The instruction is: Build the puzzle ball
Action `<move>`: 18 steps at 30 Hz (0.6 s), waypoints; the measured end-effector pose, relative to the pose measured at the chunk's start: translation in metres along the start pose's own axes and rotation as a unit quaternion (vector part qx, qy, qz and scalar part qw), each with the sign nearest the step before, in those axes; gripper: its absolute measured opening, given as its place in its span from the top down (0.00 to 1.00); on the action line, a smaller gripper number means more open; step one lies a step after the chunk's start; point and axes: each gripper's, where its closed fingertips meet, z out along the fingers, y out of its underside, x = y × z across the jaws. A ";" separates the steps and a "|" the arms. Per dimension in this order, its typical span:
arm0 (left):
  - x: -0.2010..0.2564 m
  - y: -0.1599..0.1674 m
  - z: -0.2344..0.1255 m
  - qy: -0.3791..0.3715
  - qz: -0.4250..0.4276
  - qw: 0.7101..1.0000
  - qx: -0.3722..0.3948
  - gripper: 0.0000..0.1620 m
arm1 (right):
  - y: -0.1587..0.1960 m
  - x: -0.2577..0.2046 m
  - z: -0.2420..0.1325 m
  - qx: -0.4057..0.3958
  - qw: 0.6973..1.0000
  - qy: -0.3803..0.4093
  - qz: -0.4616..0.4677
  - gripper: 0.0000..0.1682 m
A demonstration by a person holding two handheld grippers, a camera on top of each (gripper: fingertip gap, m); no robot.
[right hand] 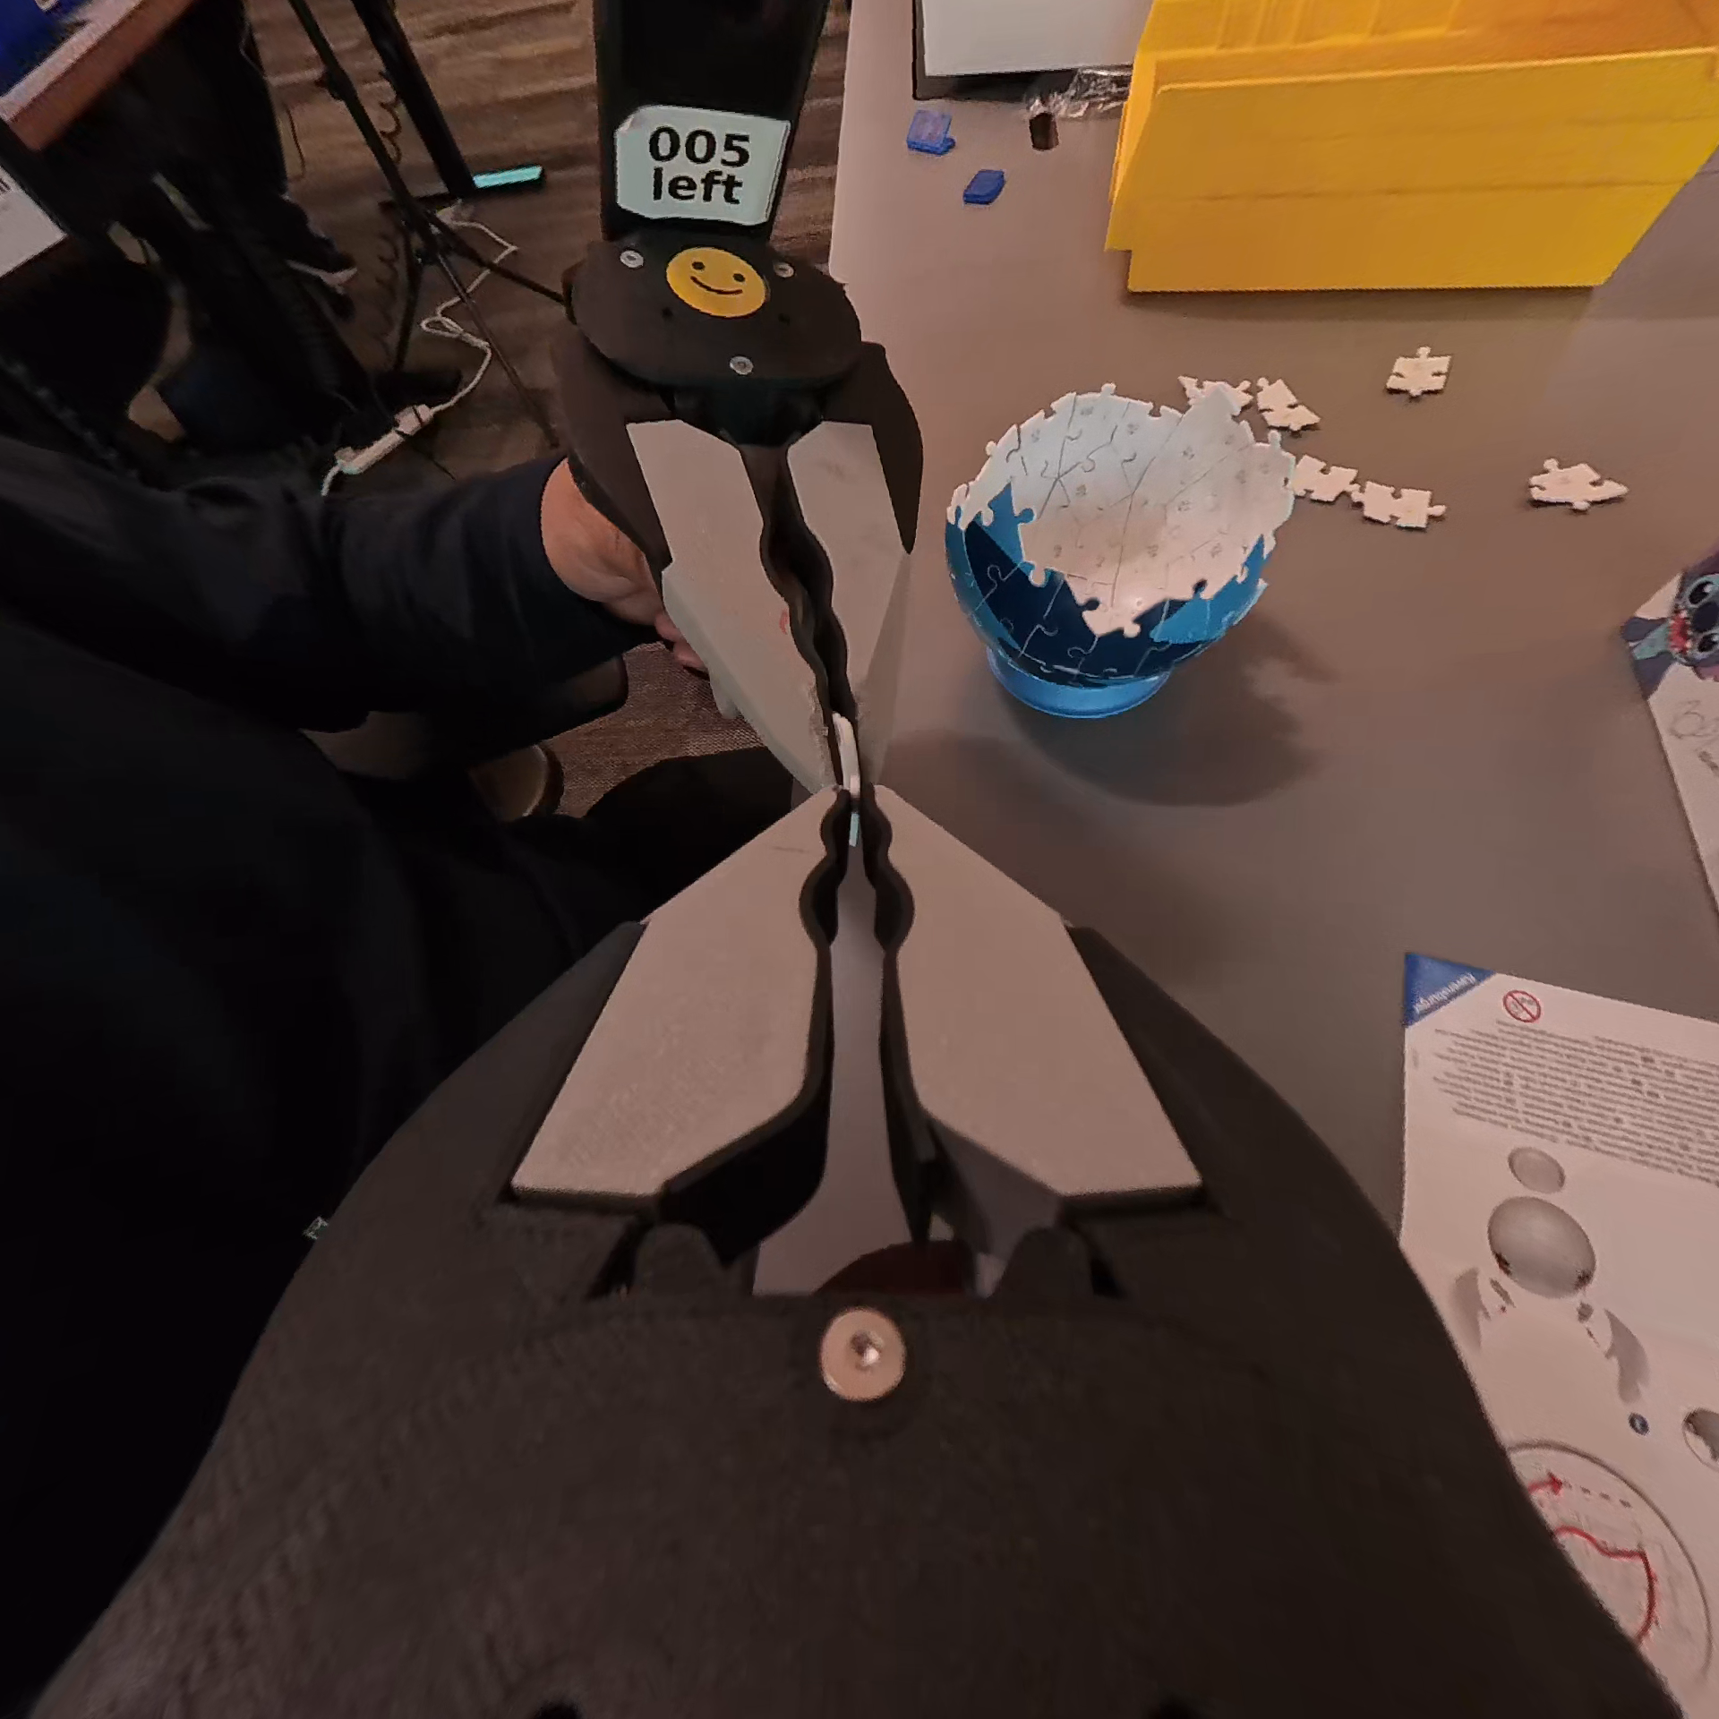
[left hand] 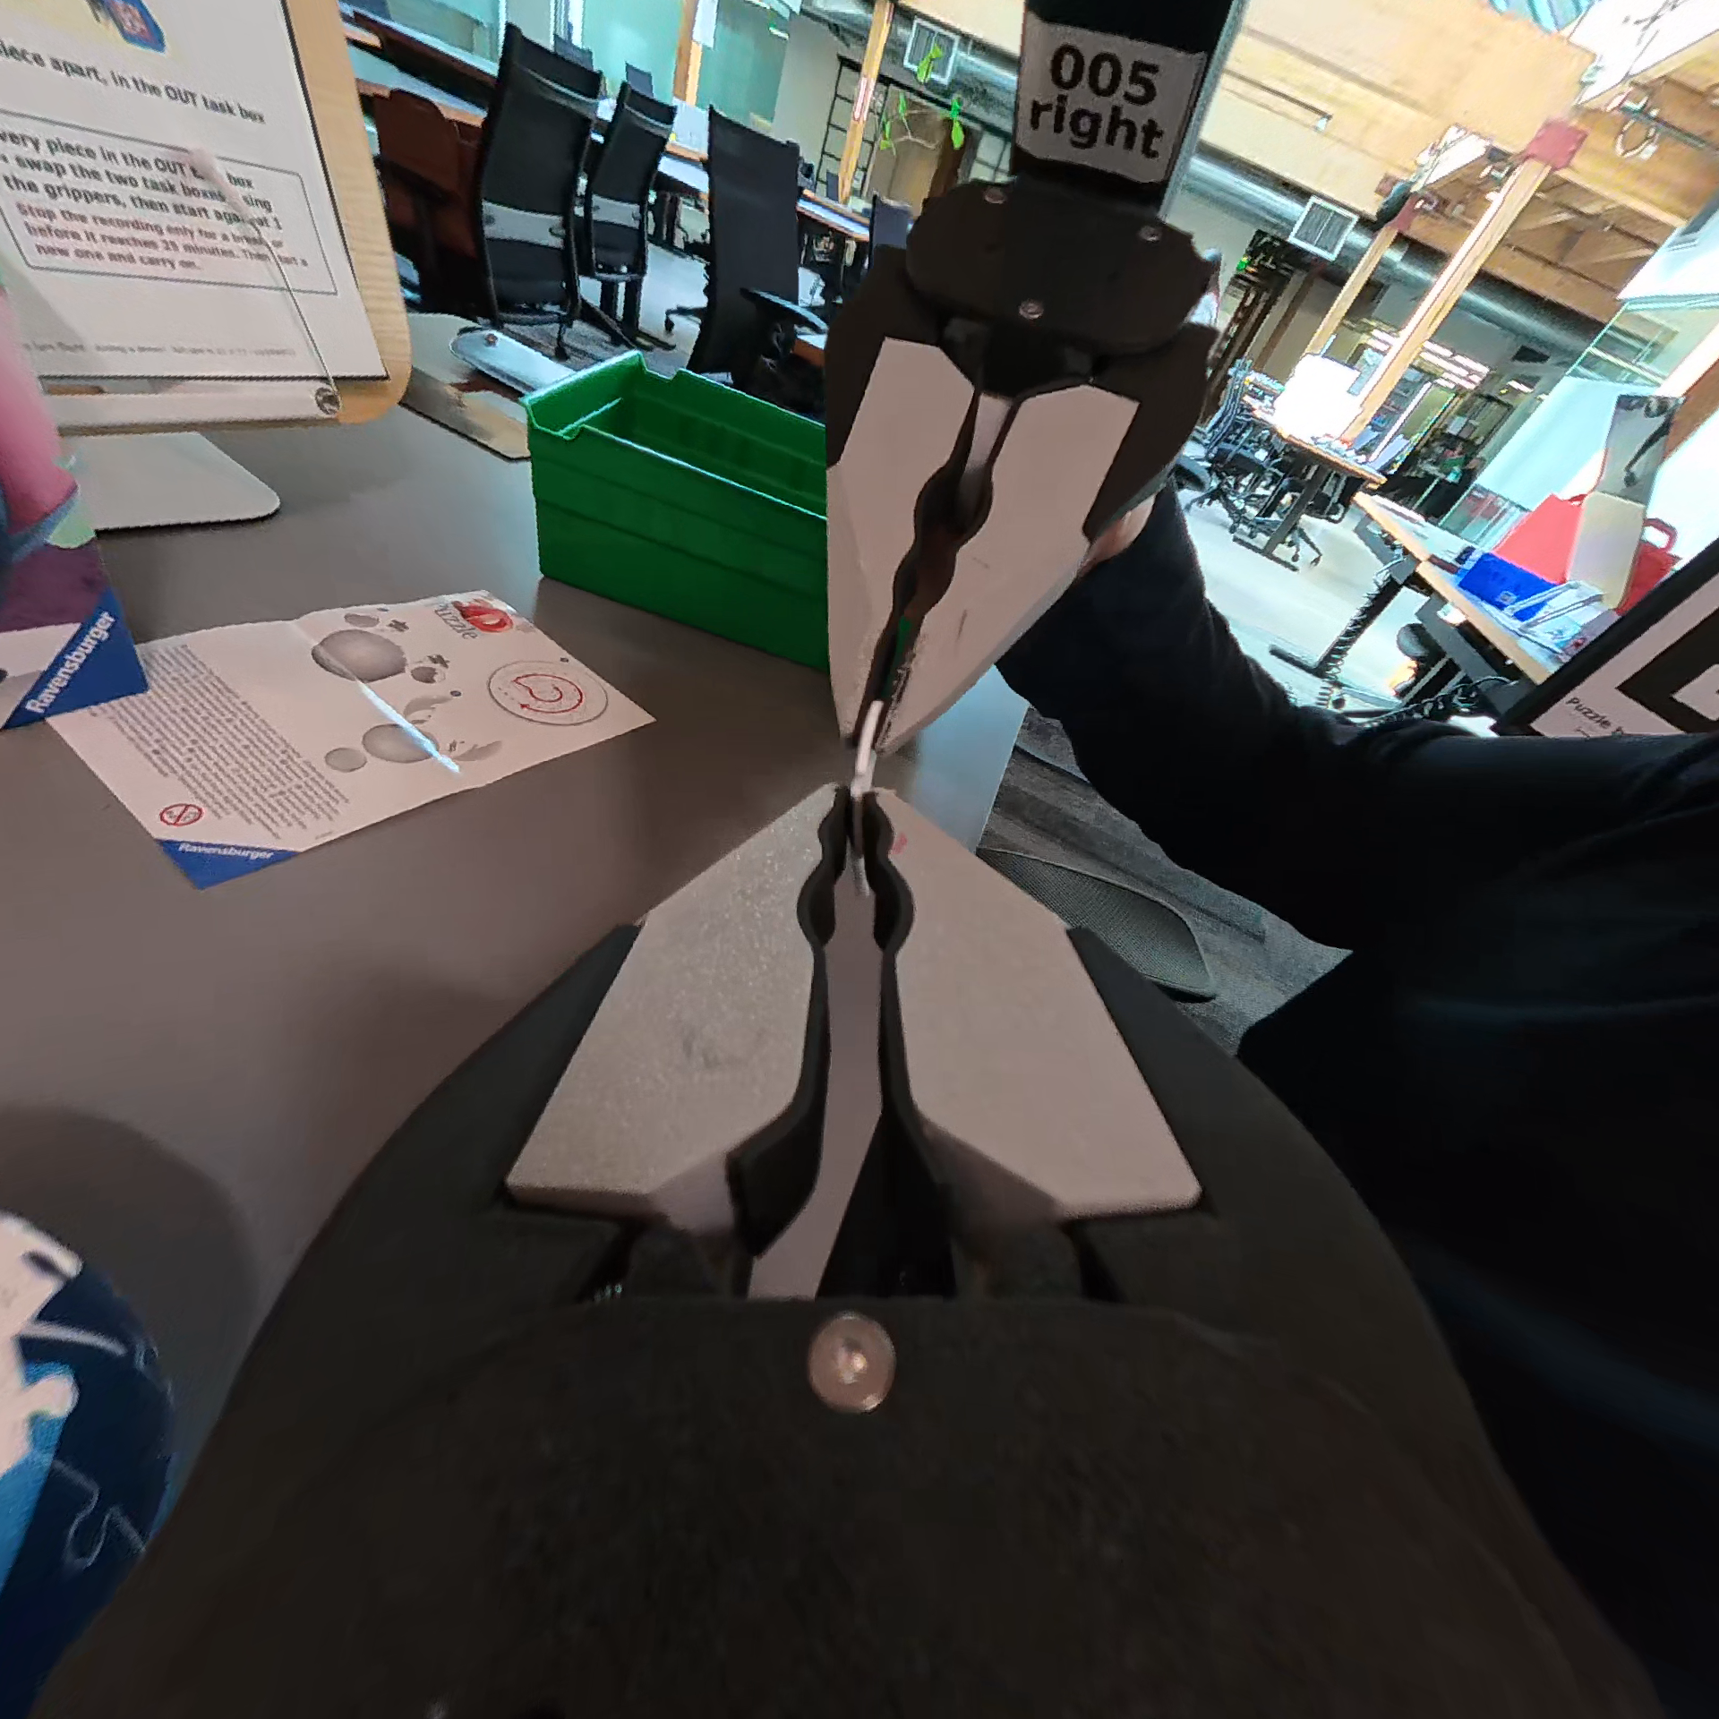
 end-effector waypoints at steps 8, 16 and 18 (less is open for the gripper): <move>-0.010 0.000 -0.015 -0.016 0.001 1.000 0.002 1.00 | -0.018 0.005 0.017 0.036 0.999 -0.008 0.004 1.00; -0.016 -0.008 -0.027 -0.030 0.019 0.999 0.004 1.00 | -0.027 0.008 0.030 0.045 0.999 -0.011 -0.009 1.00; -0.017 -0.013 -0.034 -0.022 0.015 1.000 0.007 1.00 | -0.035 0.008 0.033 0.051 0.999 -0.008 -0.016 1.00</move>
